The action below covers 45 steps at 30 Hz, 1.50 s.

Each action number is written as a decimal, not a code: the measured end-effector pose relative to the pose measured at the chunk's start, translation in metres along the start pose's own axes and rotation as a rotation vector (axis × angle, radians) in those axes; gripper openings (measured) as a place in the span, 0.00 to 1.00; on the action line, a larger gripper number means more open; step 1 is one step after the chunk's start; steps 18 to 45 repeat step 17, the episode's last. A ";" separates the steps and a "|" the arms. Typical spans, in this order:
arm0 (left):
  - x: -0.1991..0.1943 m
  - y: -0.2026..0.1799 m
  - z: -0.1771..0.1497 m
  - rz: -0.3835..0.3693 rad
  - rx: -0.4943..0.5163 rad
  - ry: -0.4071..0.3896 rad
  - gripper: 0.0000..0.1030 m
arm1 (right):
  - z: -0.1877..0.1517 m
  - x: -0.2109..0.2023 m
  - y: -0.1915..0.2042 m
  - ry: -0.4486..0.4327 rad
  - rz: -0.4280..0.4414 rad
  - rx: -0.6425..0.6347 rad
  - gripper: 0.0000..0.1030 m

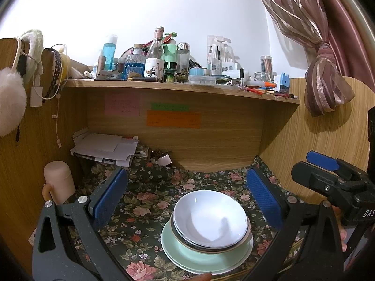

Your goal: Organize plates and bowls

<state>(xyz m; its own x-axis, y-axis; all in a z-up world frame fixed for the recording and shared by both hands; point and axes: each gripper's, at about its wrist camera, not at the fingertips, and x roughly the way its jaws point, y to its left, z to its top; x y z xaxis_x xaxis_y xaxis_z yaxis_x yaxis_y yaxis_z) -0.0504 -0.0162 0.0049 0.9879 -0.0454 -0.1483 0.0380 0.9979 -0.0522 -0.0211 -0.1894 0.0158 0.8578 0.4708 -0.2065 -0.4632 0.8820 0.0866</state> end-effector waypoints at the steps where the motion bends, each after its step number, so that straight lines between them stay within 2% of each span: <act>1: 0.001 0.000 0.000 0.000 -0.001 0.002 1.00 | -0.001 0.000 0.000 -0.001 -0.001 0.000 1.00; 45: 0.003 -0.004 -0.002 -0.001 0.009 -0.002 1.00 | -0.004 0.002 0.003 0.002 -0.002 0.010 1.00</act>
